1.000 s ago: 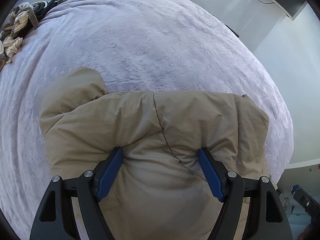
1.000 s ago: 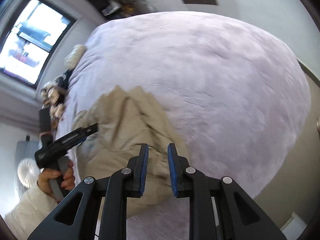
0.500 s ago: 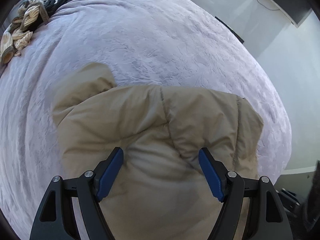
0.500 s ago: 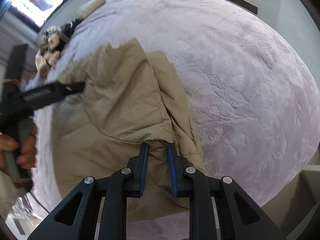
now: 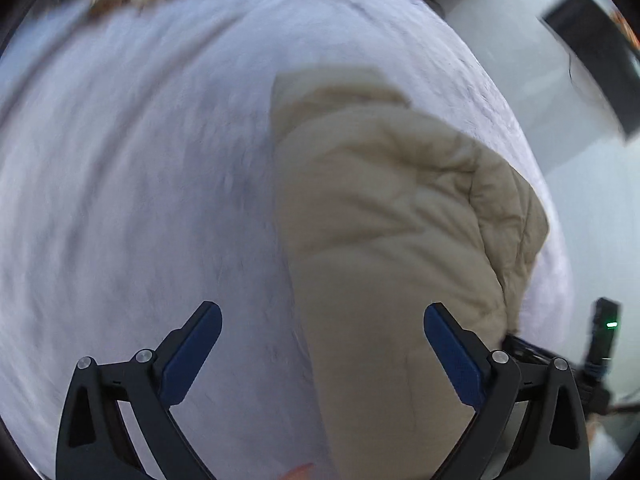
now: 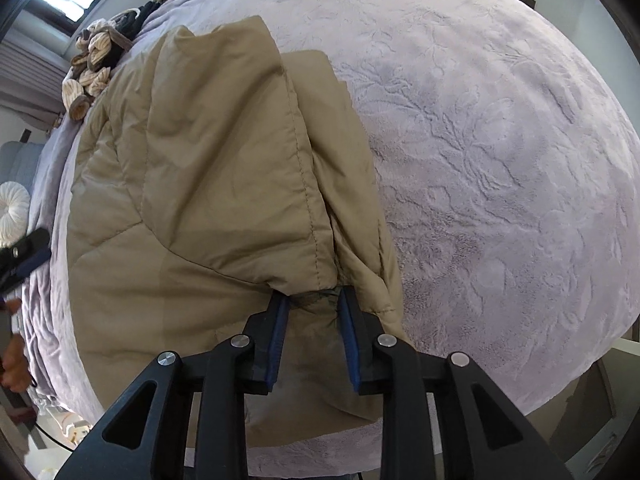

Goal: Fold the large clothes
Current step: 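Lift the folded coat bundle with both tools, pressing it together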

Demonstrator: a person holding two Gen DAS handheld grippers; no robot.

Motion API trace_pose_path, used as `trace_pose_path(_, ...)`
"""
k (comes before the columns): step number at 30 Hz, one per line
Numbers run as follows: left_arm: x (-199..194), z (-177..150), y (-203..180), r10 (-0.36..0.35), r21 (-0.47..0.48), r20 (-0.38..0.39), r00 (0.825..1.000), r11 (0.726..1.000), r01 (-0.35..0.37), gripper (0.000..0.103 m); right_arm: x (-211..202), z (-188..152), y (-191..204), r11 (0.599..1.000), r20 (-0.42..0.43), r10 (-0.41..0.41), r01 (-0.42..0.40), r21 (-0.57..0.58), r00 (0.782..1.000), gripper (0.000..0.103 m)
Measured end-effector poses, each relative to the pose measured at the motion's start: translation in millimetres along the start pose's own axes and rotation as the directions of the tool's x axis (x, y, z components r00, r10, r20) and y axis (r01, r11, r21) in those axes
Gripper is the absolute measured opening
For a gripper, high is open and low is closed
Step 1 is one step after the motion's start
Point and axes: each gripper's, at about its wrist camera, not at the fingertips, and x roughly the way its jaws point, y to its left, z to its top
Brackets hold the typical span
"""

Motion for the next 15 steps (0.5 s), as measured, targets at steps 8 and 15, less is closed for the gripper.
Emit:
trace_pose_path(8,45,-41,43,-0.384,-0.247,-0.111,0.917,0.904,0.349,0.101,10,7,1,1.000,-0.041,0.003,-0.004,-0.020,0.999,0.030)
trace_pose_path(15,81,-32,27,-0.443,-0.198,-0.139,0.886,0.889,0.413,0.102,18,15,5,0.999,-0.063,0.018,-0.020,-0.028,0.998,0.032)
